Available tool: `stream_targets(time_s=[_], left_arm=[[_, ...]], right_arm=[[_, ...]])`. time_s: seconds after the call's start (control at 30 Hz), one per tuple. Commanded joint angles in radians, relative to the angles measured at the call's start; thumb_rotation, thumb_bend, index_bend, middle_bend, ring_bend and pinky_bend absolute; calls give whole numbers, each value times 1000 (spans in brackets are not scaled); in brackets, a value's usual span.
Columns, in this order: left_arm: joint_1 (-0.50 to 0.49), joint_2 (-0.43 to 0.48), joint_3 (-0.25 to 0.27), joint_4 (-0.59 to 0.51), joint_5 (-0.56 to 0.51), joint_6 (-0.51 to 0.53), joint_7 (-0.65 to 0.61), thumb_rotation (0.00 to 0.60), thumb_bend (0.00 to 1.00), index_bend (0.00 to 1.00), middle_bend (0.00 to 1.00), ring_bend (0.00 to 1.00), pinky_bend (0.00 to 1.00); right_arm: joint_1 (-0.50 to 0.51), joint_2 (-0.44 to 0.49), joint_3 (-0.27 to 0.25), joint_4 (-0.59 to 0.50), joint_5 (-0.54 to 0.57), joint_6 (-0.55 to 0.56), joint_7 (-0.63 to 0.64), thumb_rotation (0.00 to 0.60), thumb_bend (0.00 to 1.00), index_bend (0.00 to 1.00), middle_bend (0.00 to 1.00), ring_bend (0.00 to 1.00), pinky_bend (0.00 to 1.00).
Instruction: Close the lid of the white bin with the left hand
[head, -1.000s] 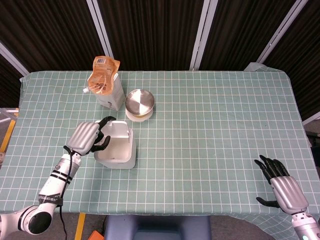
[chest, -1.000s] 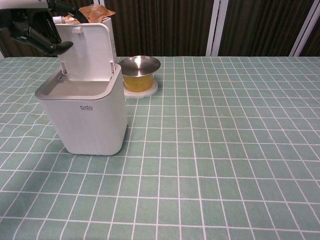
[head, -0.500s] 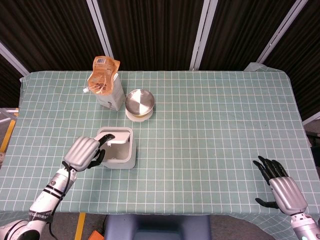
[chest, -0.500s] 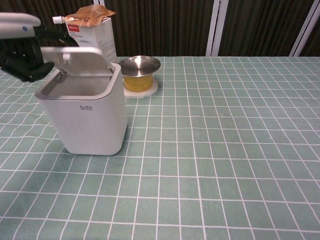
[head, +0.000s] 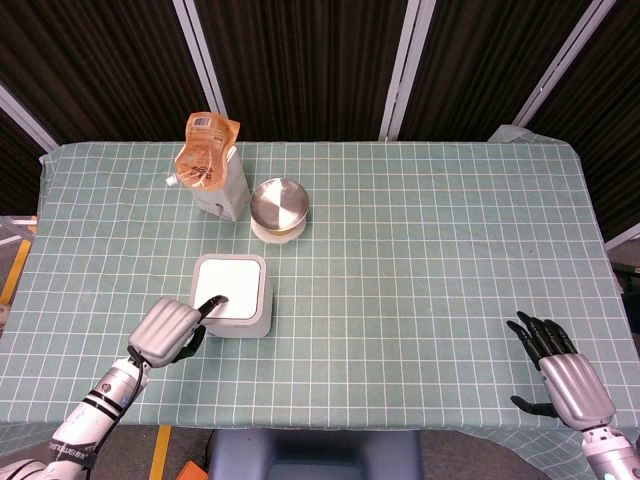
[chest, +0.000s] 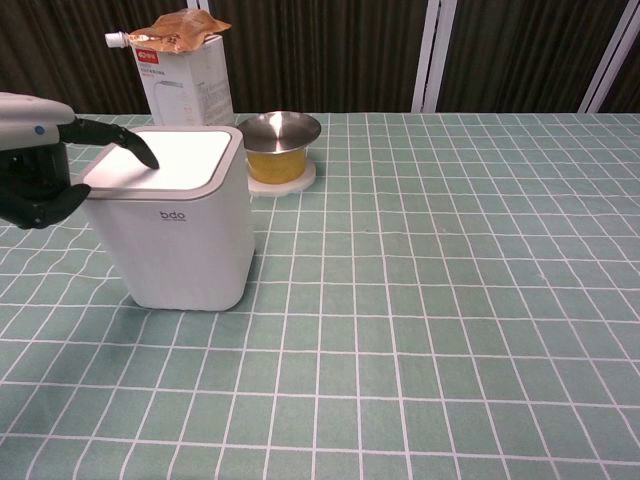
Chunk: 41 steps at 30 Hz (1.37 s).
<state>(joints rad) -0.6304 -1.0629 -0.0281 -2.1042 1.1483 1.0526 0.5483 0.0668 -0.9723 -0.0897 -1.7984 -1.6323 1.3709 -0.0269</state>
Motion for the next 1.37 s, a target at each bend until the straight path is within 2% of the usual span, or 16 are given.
stream_targets(time_s=[0.03, 0.2, 0.33, 0.43, 0.47, 0.63, 0.7, 0.73, 0.8, 0.87, 0.9, 0.97, 1.0, 1.07, 1.1, 1.37], left_arm=[[-10, 4, 11, 4, -26, -23, 20, 600, 682, 149, 1000, 1000, 1000], [-38, 16, 25, -4, -90, -68, 53, 600, 683, 108, 1000, 1000, 1000], [-32, 18, 23, -16, -75, -53, 33, 600, 682, 46, 1000, 1000, 1000], [19, 14, 5, -15, 60, 39, -58, 600, 666, 5, 951, 975, 1000], [41, 14, 4, -10, 117, 79, -85, 600, 652, 0, 905, 947, 1000], [169, 55, 62, 20, 379, 271, -194, 600, 594, 0, 711, 757, 991], [227, 68, 108, 60, 472, 336, -257, 600, 576, 0, 591, 580, 838], [251, 69, 128, 91, 511, 364, -283, 600, 564, 0, 501, 467, 685], [320, 50, 170, 188, 574, 446, -343, 600, 513, 0, 210, 153, 238], [378, 12, 185, 282, 595, 522, -407, 600, 477, 0, 50, 22, 58], [405, -15, 187, 332, 600, 561, -450, 600, 464, 1, 9, 0, 19], [463, -85, 186, 467, 572, 626, -572, 600, 449, 2, 0, 0, 4], [485, -120, 182, 545, 536, 627, -633, 600, 441, 2, 0, 0, 3], [497, -152, 172, 628, 471, 584, -674, 600, 434, 0, 0, 0, 2], [492, -147, 175, 649, 461, 550, -653, 600, 432, 0, 0, 0, 1], [495, -155, 172, 654, 525, 569, -624, 600, 430, 0, 0, 0, 0]], right_arm=[[0, -1, 0, 0, 1, -1, -3, 600, 123, 0, 0, 0, 0], [3, -5, -2, 0, 1, -10, -11, 600, 123, 0, 0, 0, 0], [3, -6, -2, -2, 5, -13, -12, 600, 123, 0, 0, 0, 0], [1, -3, -1, -4, 5, -7, -5, 600, 123, 0, 0, 0, 0], [0, -2, -1, -4, 4, -5, -3, 600, 123, 0, 0, 0, 0], [0, 1, -5, -5, -1, -6, -3, 600, 123, 0, 0, 0, 0], [-1, 1, -7, -5, -5, -6, -7, 600, 123, 0, 0, 0, 0], [-1, 1, -7, -6, -5, -7, -8, 600, 123, 0, 0, 0, 0], [0, 0, -8, -6, -5, -10, -10, 600, 123, 0, 0, 0, 0], [0, -1, -8, -6, -3, -11, -12, 600, 123, 0, 0, 0, 0], [0, -1, -8, -6, -3, -12, -13, 600, 123, 0, 0, 0, 0], [1, -2, -10, -8, -3, -15, -15, 600, 123, 0, 0, 0, 0], [0, -1, -11, -11, -3, -16, -16, 600, 123, 0, 0, 0, 0], [0, -1, -12, -14, -7, -15, -18, 600, 123, 0, 0, 0, 0], [0, -3, -14, -13, -13, -15, -19, 600, 123, 0, 0, 0, 0], [2, -6, -22, -12, -23, -23, -26, 600, 123, 0, 0, 0, 0]])
